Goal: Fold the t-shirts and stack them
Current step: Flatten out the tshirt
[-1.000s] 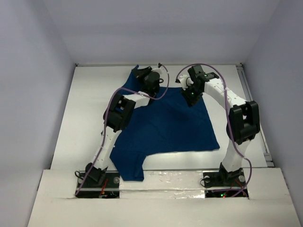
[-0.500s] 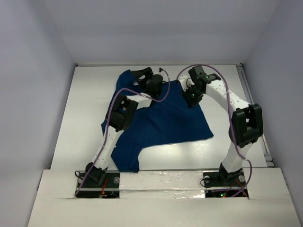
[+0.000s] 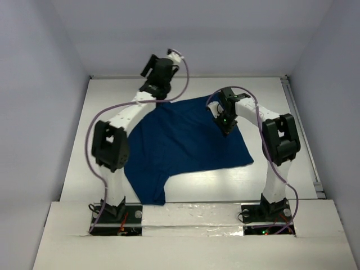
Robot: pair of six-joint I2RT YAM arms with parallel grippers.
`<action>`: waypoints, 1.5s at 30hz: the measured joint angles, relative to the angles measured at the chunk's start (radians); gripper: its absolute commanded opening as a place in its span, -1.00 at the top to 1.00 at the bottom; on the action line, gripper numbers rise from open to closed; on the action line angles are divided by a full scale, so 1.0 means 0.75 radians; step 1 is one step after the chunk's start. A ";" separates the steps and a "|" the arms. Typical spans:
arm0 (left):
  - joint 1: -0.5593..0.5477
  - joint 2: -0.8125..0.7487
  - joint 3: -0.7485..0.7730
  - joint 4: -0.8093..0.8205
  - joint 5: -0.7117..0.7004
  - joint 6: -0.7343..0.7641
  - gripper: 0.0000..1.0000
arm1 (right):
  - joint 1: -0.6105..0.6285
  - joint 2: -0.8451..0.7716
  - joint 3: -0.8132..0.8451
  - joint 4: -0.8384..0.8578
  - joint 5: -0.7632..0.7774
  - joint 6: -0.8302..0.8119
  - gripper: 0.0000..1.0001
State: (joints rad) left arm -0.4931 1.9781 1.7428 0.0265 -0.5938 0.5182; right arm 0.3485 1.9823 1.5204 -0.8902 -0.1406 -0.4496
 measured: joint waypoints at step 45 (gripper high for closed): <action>-0.117 0.369 0.018 -0.541 1.248 -0.351 1.00 | -0.038 -0.361 -0.283 -0.065 -0.036 0.037 1.00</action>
State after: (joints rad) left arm -0.5808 2.2551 1.7565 -0.3790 0.3420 0.2546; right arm 0.3199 1.7115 1.3079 -0.9386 -0.1677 -0.4217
